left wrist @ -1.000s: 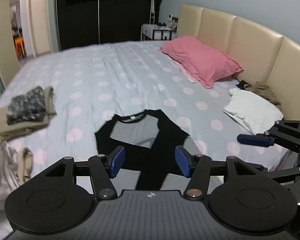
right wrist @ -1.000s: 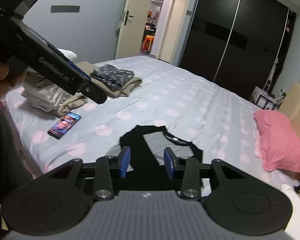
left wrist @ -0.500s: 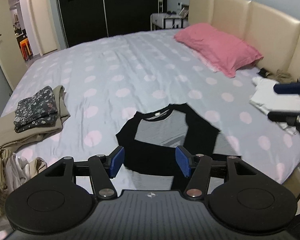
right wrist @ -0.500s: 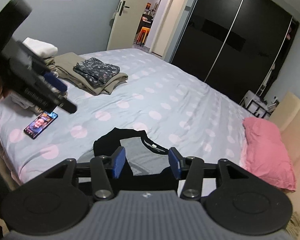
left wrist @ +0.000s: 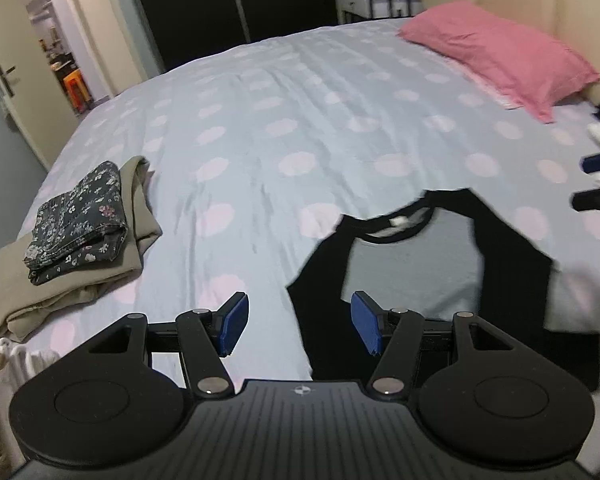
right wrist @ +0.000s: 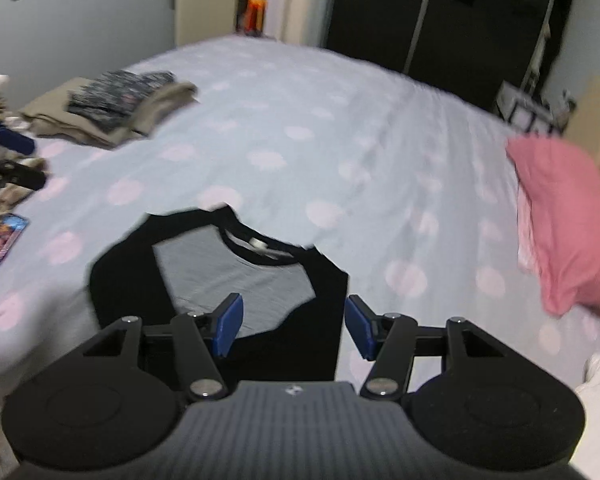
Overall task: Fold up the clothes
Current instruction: 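Grasp the shirt hem with both grippers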
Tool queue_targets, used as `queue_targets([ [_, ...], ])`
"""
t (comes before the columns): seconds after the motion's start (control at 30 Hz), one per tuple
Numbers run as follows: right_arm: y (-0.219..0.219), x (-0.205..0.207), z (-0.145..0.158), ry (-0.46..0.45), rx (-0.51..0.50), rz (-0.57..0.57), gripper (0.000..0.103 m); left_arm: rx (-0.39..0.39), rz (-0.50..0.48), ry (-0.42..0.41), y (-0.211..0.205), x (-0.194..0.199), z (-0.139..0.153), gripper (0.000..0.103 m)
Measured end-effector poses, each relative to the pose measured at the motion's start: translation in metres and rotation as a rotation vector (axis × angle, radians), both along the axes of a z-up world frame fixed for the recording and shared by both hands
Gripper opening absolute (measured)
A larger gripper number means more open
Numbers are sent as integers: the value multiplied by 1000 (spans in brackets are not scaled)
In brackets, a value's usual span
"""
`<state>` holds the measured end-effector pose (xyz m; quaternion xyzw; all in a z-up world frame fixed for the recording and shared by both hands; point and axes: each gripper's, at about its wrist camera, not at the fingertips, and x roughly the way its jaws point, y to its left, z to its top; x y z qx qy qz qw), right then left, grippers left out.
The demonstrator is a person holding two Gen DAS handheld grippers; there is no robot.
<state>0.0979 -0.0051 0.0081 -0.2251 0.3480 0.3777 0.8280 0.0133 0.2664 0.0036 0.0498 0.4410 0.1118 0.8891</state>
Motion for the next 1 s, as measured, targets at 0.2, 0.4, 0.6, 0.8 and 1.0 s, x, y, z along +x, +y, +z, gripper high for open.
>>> queue_targets([
  [0.2,28,64,-47,41,-11,-13,63,61,114,36,36,46,-64,55],
  [0.4,37,116,-96,87,32,-9,64,-18,89,-7,56,67,-97,55],
  [0.6,14,153,-119,188,167,-133,64,-91,214,49,83,74,-125,53],
  [0.8,20,150,-124,195,183,-108,64,-185,149,4,88,67,-124,52],
  [1.0,24,150,-139,215,187,-104,64,-225,74,4,77,69,-130,52],
])
